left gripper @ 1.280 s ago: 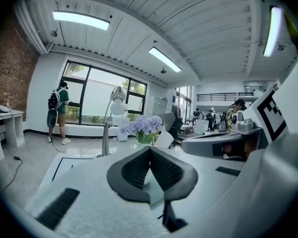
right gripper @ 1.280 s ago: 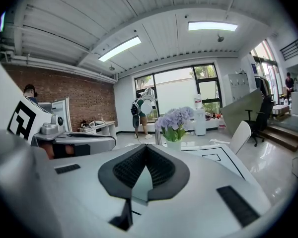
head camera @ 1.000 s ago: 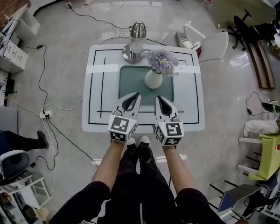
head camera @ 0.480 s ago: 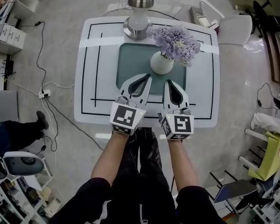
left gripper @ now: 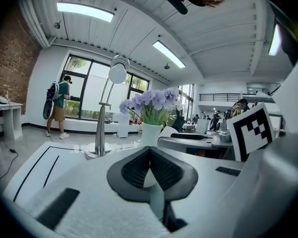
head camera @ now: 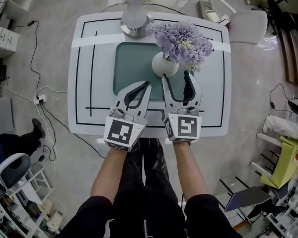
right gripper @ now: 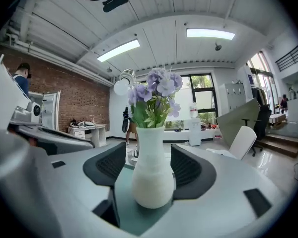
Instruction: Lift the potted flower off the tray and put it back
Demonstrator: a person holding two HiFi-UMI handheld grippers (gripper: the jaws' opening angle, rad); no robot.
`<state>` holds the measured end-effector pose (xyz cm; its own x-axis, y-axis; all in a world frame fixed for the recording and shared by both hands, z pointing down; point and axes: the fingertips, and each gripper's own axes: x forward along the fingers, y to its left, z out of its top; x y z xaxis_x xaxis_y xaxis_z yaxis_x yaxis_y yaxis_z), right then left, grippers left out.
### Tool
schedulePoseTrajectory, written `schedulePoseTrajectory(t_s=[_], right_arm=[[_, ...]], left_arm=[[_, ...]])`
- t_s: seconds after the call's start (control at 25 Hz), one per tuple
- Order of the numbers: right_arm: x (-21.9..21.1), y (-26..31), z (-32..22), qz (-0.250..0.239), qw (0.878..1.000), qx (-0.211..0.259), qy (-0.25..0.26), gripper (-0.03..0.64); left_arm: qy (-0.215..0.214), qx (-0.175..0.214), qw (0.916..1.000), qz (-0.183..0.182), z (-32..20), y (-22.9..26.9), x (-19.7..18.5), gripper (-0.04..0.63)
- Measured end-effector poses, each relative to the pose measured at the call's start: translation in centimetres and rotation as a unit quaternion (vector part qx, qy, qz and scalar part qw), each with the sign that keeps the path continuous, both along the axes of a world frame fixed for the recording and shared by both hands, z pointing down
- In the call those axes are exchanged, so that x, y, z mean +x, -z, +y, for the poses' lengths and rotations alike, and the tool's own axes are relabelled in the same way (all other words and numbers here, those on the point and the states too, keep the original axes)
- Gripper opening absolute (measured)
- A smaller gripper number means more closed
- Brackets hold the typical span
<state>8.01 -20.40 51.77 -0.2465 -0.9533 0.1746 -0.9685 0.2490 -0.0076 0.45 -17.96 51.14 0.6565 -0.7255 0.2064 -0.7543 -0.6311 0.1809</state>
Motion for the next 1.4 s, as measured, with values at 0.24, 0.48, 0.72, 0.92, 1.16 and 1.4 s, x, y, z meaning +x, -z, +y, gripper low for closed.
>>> schedulePoseTrajectory(t_s=[0.24, 0.48, 0.72, 0.92, 1.16, 1.4], right_arm=[[-0.7, 0.2, -2.3, 0.002, 1.000, 0.023, 0.000, 0.290], [-1.5, -0.7, -5.6, 0.024, 1.000, 0.015, 0.004, 0.290], [-1.7, -0.7, -7.8, 0.020, 1.000, 0.016, 0.001, 0.290], [-1.7, -1.2, -9.1, 0.013, 1.000, 0.012, -0.008, 0.290], [-1.1, -1.1, -9.7, 0.015, 1.000, 0.020, -0.016, 0.277], [-1.3, -0.6, -9.3, 0.022, 1.000, 0.019, -0.003, 0.241]], left_arm=[[0.005, -0.012, 0.9999, -0.007, 0.4, -1.4, -1.0, 0.006], [0.005, -0.013, 0.9997, -0.019, 0.0, -2.4, -2.1, 0.006], [0.007, -0.020, 0.9996, -0.021, -0.2, -3.2, -3.0, 0.006], [0.009, -0.020, 0.9995, -0.022, -0.7, -3.1, -3.6, 0.006], [0.017, -0.031, 0.9987, -0.036, -0.9, -3.3, -4.1, 0.006], [0.009, -0.025, 0.9992, -0.031, -0.3, -3.4, -3.9, 0.006]])
